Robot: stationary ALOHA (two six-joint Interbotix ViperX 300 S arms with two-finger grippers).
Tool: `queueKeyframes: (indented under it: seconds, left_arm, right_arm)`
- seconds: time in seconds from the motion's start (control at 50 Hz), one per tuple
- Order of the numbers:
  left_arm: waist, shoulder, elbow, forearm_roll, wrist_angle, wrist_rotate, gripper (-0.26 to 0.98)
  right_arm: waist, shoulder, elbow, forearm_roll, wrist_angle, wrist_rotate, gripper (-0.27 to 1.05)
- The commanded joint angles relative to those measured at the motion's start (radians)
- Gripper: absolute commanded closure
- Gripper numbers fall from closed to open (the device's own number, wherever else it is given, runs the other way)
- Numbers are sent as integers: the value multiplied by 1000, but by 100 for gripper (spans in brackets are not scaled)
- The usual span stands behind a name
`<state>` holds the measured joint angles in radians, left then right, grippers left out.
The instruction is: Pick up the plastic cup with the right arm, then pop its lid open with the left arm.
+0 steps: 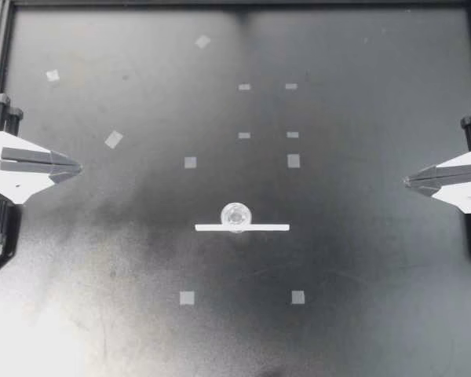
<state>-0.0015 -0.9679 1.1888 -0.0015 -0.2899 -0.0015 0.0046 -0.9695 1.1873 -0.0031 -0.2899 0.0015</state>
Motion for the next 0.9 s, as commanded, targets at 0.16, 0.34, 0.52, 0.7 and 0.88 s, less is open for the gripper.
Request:
queueKeyframes:
  seconds: [0.16,0.34,0.52,0.7,0.88]
  left_arm:
    - [-6,-26,55,-2,-9,8,64]
    - [-6,12,32,-5,-2,-3,65]
    - [-6,103,-34,-38,-2,-6,65]
    - [-6,213,-143,-44,78,-2,65]
    - [-6,330,-227,-44,196,-5,65]
  right_arm:
    - [0,-14,44,0,-18,-2,82]
    - [0,9,34,2,-12,6,83]
    - [0,87,-8,5,18,35,83]
    - [0,199,-66,3,46,46,83]
    - [0,307,-107,3,41,46,82]
